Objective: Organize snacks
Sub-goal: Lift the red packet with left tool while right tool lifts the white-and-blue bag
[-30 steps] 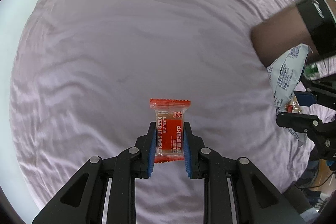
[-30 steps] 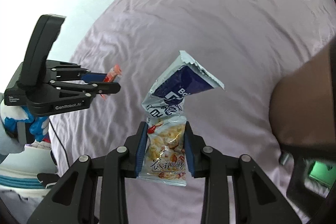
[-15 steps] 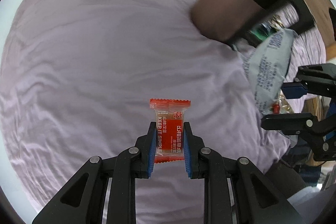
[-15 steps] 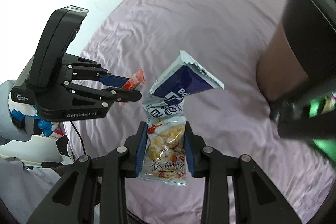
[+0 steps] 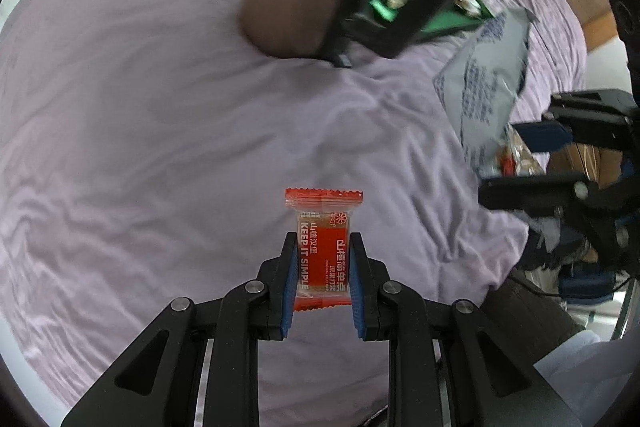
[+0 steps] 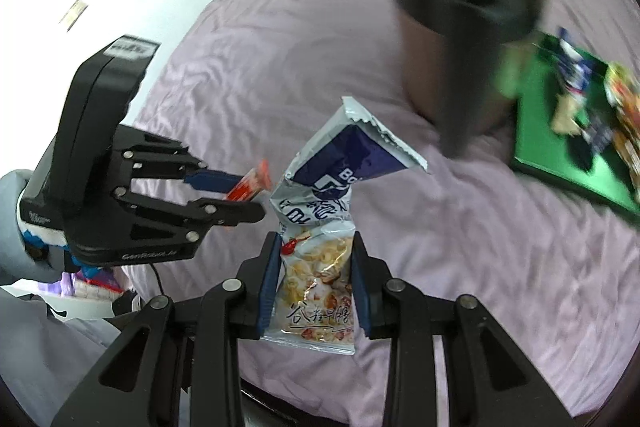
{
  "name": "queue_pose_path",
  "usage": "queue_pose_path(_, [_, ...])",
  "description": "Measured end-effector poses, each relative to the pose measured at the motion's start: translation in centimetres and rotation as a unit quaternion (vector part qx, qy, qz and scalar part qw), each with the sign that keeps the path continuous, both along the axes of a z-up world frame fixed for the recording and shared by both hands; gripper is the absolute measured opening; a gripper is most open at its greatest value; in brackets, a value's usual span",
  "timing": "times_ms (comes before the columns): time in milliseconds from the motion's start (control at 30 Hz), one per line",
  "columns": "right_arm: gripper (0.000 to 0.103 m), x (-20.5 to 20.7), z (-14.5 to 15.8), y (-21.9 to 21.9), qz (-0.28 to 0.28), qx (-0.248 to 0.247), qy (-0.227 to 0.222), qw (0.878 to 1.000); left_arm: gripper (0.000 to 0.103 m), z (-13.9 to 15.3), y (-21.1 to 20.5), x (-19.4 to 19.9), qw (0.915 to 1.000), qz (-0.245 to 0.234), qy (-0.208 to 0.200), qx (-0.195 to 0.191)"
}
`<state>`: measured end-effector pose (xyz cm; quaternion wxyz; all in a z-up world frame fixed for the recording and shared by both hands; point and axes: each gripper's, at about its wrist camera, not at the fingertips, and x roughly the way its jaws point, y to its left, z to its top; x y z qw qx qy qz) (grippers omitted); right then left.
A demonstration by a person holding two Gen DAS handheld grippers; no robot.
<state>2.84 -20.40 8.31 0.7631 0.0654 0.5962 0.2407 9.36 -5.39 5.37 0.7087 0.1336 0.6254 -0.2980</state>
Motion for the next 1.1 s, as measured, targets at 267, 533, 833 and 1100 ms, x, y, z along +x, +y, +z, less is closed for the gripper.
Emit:
queue_pose_path(267, [0.000,-1.5,-0.2,-6.7,-0.087,-0.010,-0.001,0.996,0.019,0.2,-6.5,-1.4,0.9974,-0.072,0.001,-0.005])
queue_pose_path(533, [0.000,-2.2,0.5,-14.0,-0.167,-0.027,-0.013,0.986,0.019,1.2,-13.5,-1.3,0.9916,-0.126,-0.007,-0.028])
queue_pose_path(833, [0.000,-0.6,1.1,-20.4,-0.211,-0.045,-0.032,0.976,0.019,2.4,-21.6,1.0,0.9871,-0.146,-0.037,-0.054])
queue_pose_path(1100, [0.000,3.4,1.2,-23.7,-0.217,-0.062,-0.054,0.973,0.019,2.4,-25.9,4.7,0.9899,-0.101,-0.085,-0.053])
